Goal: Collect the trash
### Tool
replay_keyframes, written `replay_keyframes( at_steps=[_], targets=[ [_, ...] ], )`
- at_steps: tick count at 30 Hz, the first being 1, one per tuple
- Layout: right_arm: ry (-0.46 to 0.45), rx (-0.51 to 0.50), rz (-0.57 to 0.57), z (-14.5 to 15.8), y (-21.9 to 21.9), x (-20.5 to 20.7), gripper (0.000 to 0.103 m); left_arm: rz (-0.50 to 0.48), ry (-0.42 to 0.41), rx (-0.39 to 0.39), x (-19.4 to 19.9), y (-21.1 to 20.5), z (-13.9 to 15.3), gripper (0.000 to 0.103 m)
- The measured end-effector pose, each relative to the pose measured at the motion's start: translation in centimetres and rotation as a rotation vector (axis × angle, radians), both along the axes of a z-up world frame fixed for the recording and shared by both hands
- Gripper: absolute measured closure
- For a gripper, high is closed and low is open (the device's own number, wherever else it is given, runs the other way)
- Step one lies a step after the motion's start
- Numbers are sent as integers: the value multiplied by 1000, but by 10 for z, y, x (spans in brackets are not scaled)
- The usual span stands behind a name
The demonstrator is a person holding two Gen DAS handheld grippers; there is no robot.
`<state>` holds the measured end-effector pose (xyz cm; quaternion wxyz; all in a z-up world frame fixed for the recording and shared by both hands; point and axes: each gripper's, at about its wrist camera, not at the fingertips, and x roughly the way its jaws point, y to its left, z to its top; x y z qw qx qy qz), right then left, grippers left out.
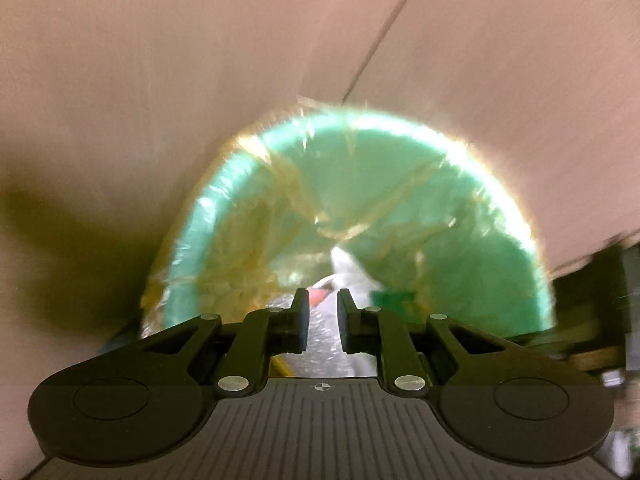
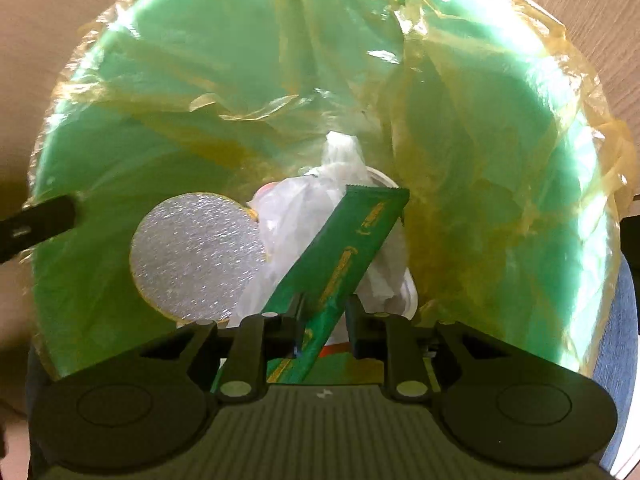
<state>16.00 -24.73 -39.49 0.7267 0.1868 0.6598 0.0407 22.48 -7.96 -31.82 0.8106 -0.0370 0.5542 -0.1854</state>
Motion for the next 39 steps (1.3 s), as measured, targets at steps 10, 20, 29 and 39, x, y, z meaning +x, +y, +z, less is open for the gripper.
replay_keyframes(
  at_steps=[10,20,29,39],
  targets=[
    [3,41,2,3,-4,-3,81,-108,261,56,4,-44,-84,86],
    [59,-5,61,-28,10,13,81,-28,423,-126,-7,-13,-77,86],
    [-208,-131,215,41,28,12,50,16,56,-242,-24,46,54,85],
    [-177,-24,472,4,133,14,45,55,-50,-253,-53,77,91,91]
  ],
)
